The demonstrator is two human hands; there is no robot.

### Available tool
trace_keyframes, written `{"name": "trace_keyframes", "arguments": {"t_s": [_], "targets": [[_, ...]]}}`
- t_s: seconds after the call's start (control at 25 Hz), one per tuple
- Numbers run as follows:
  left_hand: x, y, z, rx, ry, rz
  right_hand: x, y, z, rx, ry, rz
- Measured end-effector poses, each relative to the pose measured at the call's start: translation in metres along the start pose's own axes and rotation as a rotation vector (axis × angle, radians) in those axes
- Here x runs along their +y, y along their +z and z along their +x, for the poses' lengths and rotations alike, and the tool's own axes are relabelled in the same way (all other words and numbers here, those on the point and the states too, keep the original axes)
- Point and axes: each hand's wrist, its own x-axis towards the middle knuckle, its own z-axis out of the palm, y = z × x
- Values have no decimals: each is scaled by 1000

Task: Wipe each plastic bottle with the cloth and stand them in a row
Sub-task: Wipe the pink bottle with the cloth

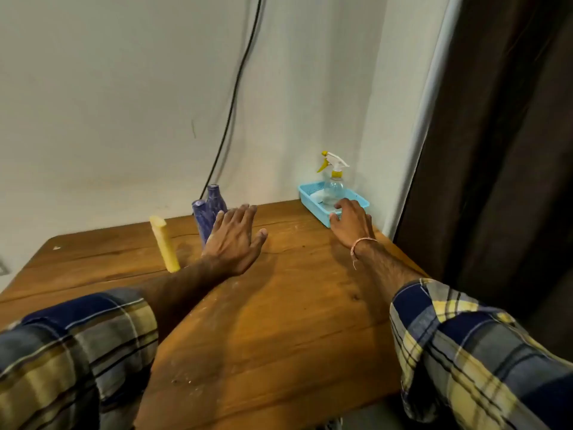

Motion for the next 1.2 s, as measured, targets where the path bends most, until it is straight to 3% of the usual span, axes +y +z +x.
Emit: {"name": "trace_keyframes", "arguments": {"t_s": [0.36,0.6,0.72,0.84,1.04,1.2], "targets": [[9,92,88,-163,7,-69,42,45,92,-214,76,-244],[7,127,94,-249,-30,-152,33,66,121,-408,214,-374],[7,129,88,-225,-46,-190,29,64,125,-446,226,-318],[8,123,82,-202,-99,-274,29,61,126,-330,262,-122],[21,87,69,-162,-308,-590,5,24,93,61,318,579],[41,40,49,-208,-523,-1174,-35,2,42,-38,323,987]]}}
